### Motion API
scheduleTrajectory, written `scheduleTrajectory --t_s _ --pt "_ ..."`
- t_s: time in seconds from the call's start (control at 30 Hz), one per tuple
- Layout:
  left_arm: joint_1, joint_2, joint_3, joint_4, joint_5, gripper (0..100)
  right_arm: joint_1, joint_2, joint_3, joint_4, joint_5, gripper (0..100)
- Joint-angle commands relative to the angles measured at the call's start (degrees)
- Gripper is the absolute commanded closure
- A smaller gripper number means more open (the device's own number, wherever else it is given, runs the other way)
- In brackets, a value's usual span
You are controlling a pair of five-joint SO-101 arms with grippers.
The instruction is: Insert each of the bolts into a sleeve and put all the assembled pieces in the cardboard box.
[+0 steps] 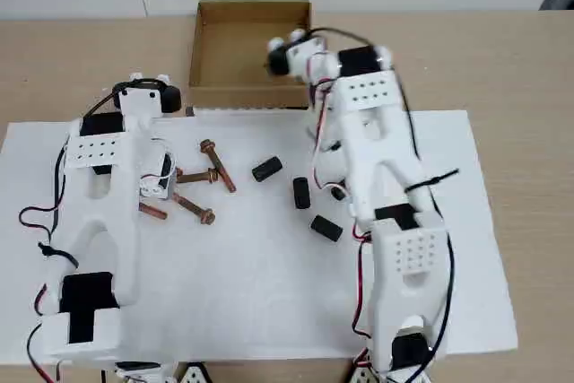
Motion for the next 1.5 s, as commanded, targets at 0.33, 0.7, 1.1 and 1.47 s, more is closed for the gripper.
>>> scheduleTrajectory --t_s 0.33,0.7,1.1,1.47 --pt "1.14 0.00 -18.51 11.69 2.90 99 10.42 -13.14 5.10 1.80 -7.56 99.5" --pt "4.75 17.76 -43.91 17.93 11.34 99 14.81 -22.20 22.95 1.45 -7.56 99.5" --pt "2.55 27.34 -48.31 17.85 24.53 99 20.09 -22.81 24.88 1.45 -7.47 99.5" --pt "-2.73 30.33 -48.22 13.27 48.88 99 19.91 -22.73 24.97 1.45 -7.38 99.5"
